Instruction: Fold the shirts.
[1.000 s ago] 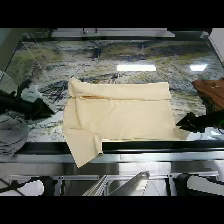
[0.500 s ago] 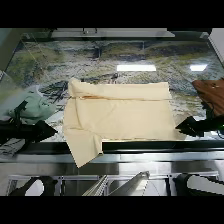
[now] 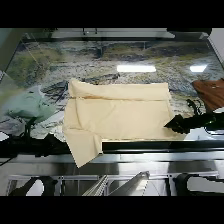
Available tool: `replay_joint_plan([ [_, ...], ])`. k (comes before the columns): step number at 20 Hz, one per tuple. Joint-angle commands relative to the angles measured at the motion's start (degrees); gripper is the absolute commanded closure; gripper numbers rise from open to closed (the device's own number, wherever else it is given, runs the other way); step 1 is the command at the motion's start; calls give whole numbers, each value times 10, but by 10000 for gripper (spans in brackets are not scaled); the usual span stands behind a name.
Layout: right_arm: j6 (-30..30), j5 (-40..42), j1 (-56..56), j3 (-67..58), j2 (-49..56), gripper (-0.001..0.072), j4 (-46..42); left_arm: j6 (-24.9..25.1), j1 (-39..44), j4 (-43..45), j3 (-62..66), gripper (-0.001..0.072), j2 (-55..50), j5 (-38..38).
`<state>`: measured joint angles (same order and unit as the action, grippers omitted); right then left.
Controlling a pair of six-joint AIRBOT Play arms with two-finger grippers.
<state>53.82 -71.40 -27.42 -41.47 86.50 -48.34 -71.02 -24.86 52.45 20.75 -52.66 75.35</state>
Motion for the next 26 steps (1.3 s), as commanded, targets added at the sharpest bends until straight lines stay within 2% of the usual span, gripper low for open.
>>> replay_joint_plan([
  [1, -16, 42, 5, 0, 2, 372, 13, -11, 26, -1, -22, 421, -21, -47],
  [6, -16, 39, 5, 0, 2, 372, 16, -28, 154, -1, 19, 421, -161, -140],
  [11, -16, 33, 5, 0, 2, 376, 17, -54, 262, 0, 92, 422, -247, -149],
  [12, -19, 30, 5, 0, 2, 499, 17, -57, 266, 0, 102, 426, -248, -146],
  [13, -20, 24, 5, 0, 2, 586, 17, -58, 266, 1, 108, 575, -243, -141],
  [14, -20, 21, 5, 0, 2, 641, 17, -58, 262, 4, 111, 685, -232, -138],
  [15, -21, 16, 4, 0, 2, 697, 17, -58, 253, 5, 111, 685, -216, -138],
  [22, -24, 4, -34, -1, -11, 698, 22, -49, 122, 4, 111, 684, -87, -82],
  [26, -41, -19, -39, -21, -13, 698, 72, -20, 114, -42, 135, 684, -60, -85],
])
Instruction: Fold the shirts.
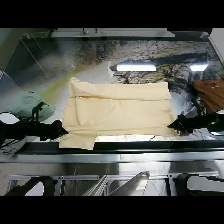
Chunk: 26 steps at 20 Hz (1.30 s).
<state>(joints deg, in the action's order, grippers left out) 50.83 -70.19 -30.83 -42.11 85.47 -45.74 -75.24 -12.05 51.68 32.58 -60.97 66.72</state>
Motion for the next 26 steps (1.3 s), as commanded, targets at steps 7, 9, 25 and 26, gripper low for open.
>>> replay_joint_plan([
  [7, 1, 18, 27, -179, 1, 697, 115, 33, 6, -37, 241, 684, -107, -26],
  [9, 2, 45, 60, -218, 17, 697, 115, 37, 26, -36, 306, 684, -164, -40],
  [25, 18, 163, 132, -376, 229, 697, 111, 18, 103, 33, 760, 684, -503, 57],
  [26, 14, 164, 131, -376, 230, 697, 110, 16, 107, 42, 783, 685, -520, 66],
])
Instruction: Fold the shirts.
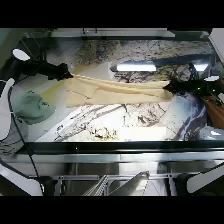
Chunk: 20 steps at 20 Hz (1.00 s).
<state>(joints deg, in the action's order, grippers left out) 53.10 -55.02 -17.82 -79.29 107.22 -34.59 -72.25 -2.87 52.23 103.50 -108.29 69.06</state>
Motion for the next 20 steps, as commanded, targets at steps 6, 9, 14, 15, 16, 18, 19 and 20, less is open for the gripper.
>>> replay_joint_plan([
  [6, -8, 15, 1, -4, 14, 696, -27, -17, 28, 38, 141, 687, -122, 64],
  [9, -9, 14, 1, -4, 14, 696, -27, 9, 40, 38, 140, 687, -135, 58],
  [14, -8, -3, 0, -4, 7, 398, -27, 17, 45, 37, 135, 217, -129, 68],
  [15, -8, -17, -4, -5, -2, 305, -27, 12, 41, 37, 135, 76, -123, 89],
  [16, -8, -33, -9, -5, -15, 306, -28, 8, 36, 36, 135, 45, -114, 108],
  [18, -8, -43, -26, -5, -49, 222, -47, -2, 25, 36, 135, 46, -85, 146],
  [19, -3, -38, -37, -5, -63, 125, -62, -5, 19, 36, 135, 46, -69, 159],
  [20, 11, -35, -48, -6, -70, 106, -71, -10, 14, 36, 135, 46, -52, 168],
])
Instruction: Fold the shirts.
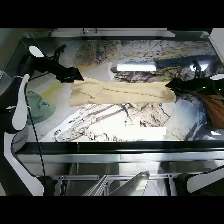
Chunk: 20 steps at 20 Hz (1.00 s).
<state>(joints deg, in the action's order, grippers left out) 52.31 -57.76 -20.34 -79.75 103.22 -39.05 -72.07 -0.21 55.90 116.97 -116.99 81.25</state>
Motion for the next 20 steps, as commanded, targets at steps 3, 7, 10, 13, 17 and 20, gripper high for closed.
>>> replay_joint_plan([
  [3, 64, -23, -46, -5, -13, 106, -38, -35, -24, -1, 0, 53, 76, 64],
  [7, 86, -60, -48, -13, 56, 107, -11, -60, -18, -1, 0, 270, 101, 118],
  [10, 86, -68, -48, -37, 96, 111, 33, -58, -11, -1, -44, 688, 122, 132],
  [13, 86, -110, -41, -82, 130, 140, 67, -50, -4, -2, -114, 688, 148, 123],
  [17, 86, -156, -21, -120, 163, 356, 68, -39, 19, -6, -196, 686, 168, 62],
  [20, 83, -162, -13, -132, 166, 695, 70, -38, 49, -5, -229, 684, 168, 27],
])
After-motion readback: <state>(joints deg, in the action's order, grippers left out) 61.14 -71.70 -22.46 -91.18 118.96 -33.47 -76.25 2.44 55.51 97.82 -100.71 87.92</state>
